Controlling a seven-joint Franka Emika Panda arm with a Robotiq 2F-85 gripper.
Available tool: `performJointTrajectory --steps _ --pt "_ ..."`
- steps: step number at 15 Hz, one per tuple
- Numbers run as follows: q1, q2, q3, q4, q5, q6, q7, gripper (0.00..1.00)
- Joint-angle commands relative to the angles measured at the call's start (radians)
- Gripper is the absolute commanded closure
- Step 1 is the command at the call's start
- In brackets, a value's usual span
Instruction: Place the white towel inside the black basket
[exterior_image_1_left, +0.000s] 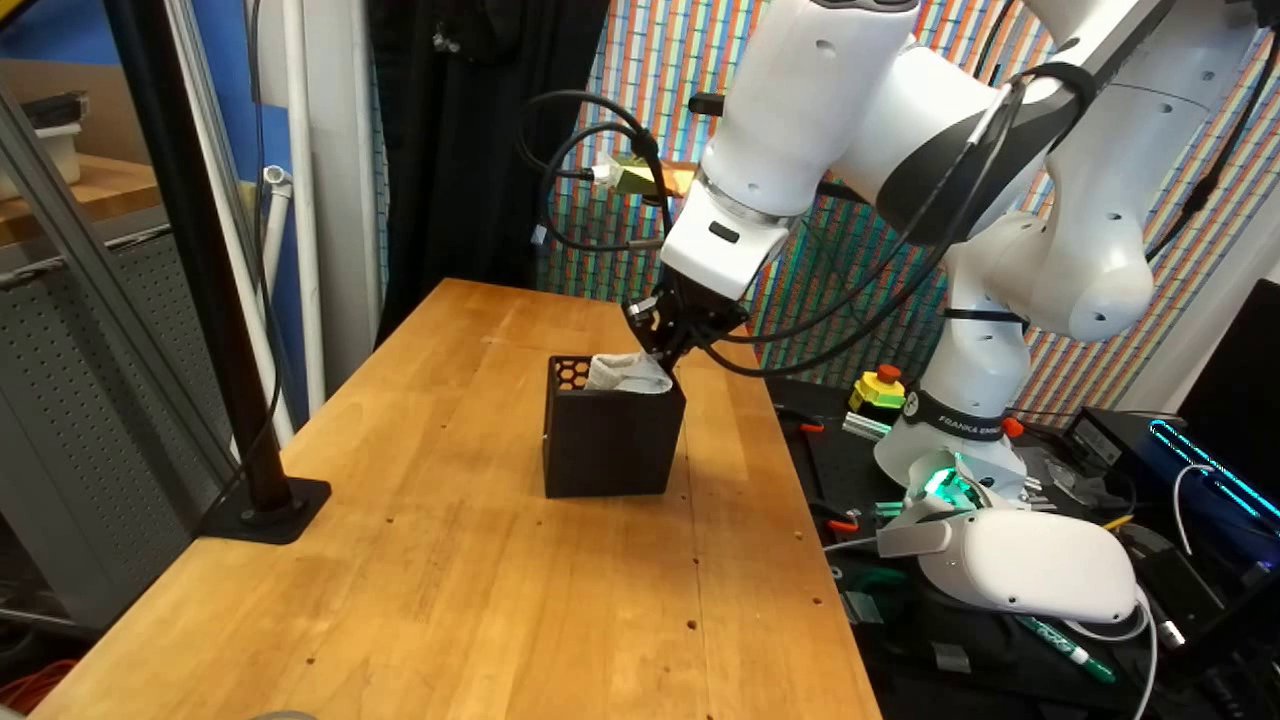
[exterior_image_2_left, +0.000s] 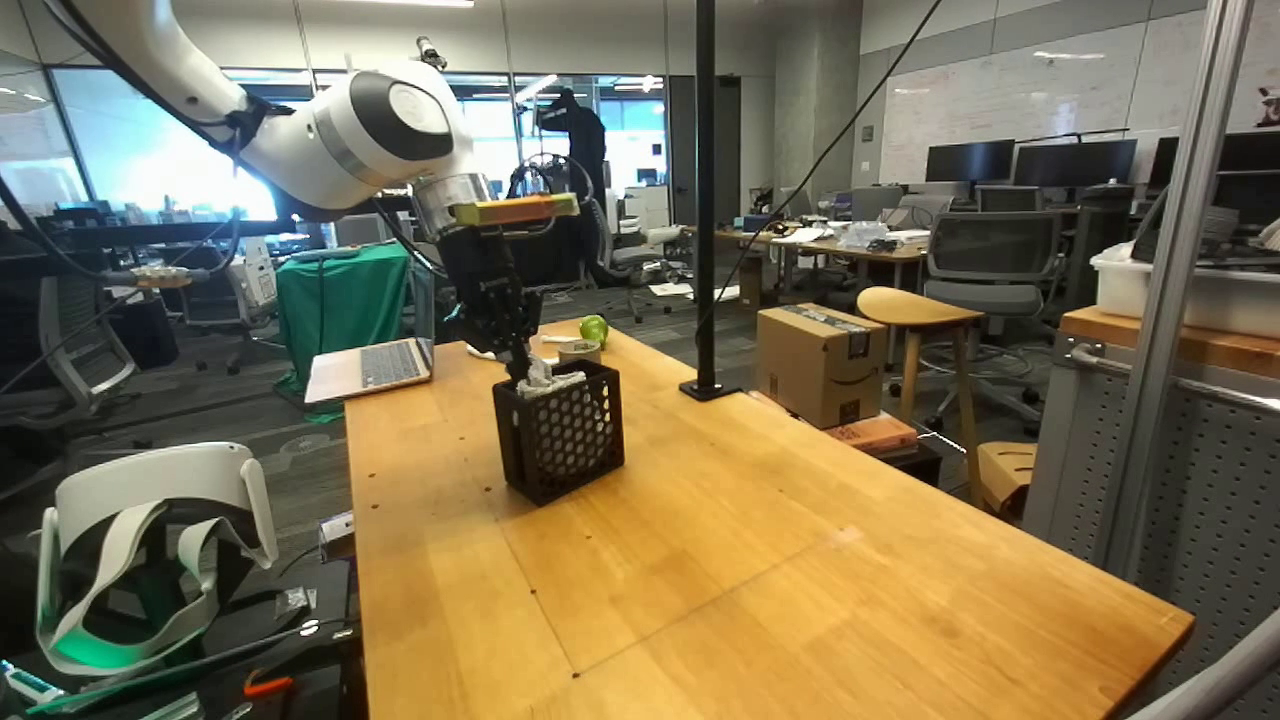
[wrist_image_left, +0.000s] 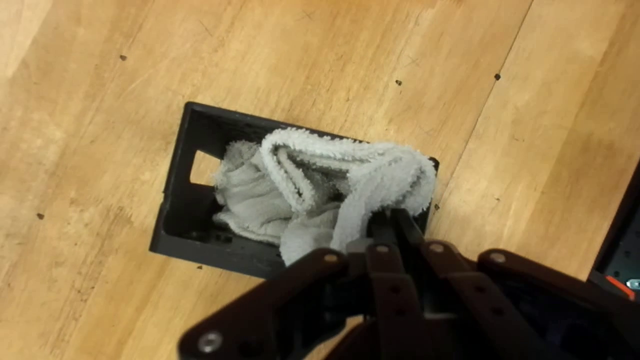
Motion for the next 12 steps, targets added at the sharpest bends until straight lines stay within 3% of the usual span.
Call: performJointTrajectory --steps 1,12 --pt "-0.010 0.004 -0.007 0.000 -0.033 0.026 0.018 0.91" --pt "-0.031 0.102 -0.024 0.069 -0.084 0.031 -0.015 0.91"
